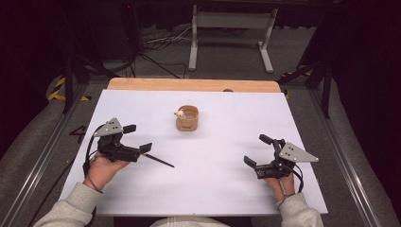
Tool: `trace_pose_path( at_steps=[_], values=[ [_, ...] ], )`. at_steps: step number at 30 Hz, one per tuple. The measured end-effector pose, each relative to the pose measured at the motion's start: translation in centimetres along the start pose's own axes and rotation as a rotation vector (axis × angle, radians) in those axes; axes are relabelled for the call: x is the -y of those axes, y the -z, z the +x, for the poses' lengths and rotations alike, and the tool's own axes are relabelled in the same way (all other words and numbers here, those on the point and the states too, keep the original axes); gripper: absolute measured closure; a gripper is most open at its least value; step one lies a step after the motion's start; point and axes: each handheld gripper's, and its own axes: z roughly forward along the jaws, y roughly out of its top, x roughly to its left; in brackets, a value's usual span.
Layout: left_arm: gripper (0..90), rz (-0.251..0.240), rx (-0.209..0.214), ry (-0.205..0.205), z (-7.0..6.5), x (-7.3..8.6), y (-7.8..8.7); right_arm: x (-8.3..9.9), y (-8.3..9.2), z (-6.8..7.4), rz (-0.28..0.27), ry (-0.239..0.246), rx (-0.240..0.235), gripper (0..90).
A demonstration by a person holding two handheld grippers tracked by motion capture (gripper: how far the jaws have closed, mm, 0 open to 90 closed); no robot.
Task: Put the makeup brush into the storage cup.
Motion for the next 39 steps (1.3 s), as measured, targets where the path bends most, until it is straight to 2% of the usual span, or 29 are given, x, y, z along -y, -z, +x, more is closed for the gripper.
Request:
trace_pose_path(
  at_steps=[1, 3, 9, 12, 13, 20, 23, 28, 30, 34, 39],
  values=[
    [3.4, 0.017, -0.008, -0.021, 0.0, -0.2, 0.0, 0.0, 0.0, 0.0, 0.0, 0.0, -0.001, 0.7],
    [3.7, 0.039, -0.006, -0.031, -0.2, -0.5, -0.1, 0.0, 0.0, 0.0, 0.002, -0.005, 0.001, 0.7],
    [6.7, 0.102, 0.018, -0.097, 0.1, -1.6, -0.1, 0.1, 0.0, -0.2, -0.003, -0.024, -0.013, 0.8],
    [7.2, 0.157, 0.027, -0.104, 0.2, -2.1, -0.3, 0.1, 0.0, -0.2, -0.004, -0.026, -0.018, 0.9],
    [7.2, 0.182, 0.022, -0.125, 0.3, -2.3, -0.4, 0.1, 0.0, -0.2, -0.004, -0.027, -0.016, 0.9],
    [7.7, 0.313, 0.044, -0.164, 0.0, -3.3, -1.1, 0.2, 0.0, -0.4, -0.006, -0.037, -0.021, 0.9],
    [8.1, 0.331, 0.04, -0.184, -0.3, -3.7, -1.2, 0.2, 0.0, -0.3, -0.008, -0.042, -0.028, 0.9],
    [8.2, 0.397, 0.045, -0.2, -0.3, -4.1, -1.8, 0.2, 0.0, -0.4, -0.007, -0.042, -0.029, 0.9],
    [10.8, 0.421, 0.048, -0.211, -0.3, -4.2, -2.2, 0.2, 0.0, -0.4, -0.013, -0.042, -0.032, 0.8],
    [11.1, 0.45, 0.038, -0.228, -0.3, -4.1, -2.7, 0.1, 0.1, -0.3, -0.02, -0.041, -0.038, 0.9],
    [11.1, 0.509, 0.044, -0.245, 0.0, -4.0, -3.5, 0.1, 0.0, -0.2, -0.017, -0.036, -0.045, 0.8]
  ],
)
